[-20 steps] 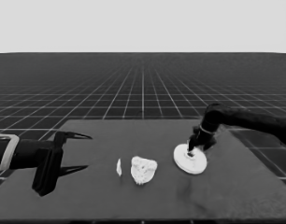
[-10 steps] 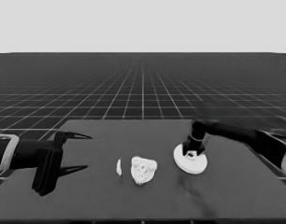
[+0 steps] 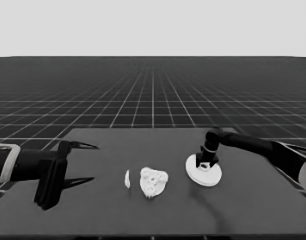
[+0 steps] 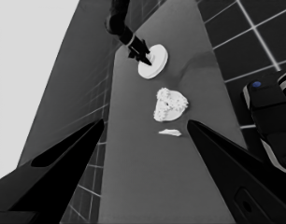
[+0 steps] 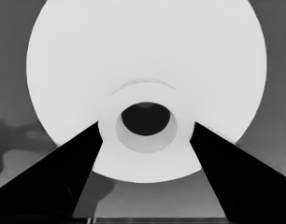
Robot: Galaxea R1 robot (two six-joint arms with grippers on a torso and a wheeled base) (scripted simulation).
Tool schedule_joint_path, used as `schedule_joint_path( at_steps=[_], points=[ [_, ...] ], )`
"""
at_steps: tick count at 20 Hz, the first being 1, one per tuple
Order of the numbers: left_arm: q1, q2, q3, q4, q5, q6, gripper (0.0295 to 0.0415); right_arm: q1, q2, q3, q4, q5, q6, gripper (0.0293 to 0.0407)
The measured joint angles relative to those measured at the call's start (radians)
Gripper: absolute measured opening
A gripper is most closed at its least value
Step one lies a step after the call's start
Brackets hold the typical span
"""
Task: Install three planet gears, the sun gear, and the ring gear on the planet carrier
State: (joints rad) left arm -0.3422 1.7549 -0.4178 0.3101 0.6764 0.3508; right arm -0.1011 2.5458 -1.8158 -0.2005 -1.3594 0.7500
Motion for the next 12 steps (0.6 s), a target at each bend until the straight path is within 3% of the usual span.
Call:
schedule_joint_path(
  at_steps=[6, 8, 12],
  points=[
    [0.0, 0.0, 0.0, 0.0, 0.0, 0.0, 0.0385, 0.0, 0.0, 0.0, 0.0, 0.0, 0.0, 0.0348],
    [0.0, 0.0, 0.0, 0.0, 0.0, 0.0, 0.0385, 0.111, -0.049, 0.108, 0.07, -0.093, 0.044, 0.0348],
    [0.0, 0.0, 0.0, 0.0, 0.0, 0.0, 0.0385, 0.173, -0.056, 0.122, 0.113, -0.133, 0.049, 0.0348]
  ],
)
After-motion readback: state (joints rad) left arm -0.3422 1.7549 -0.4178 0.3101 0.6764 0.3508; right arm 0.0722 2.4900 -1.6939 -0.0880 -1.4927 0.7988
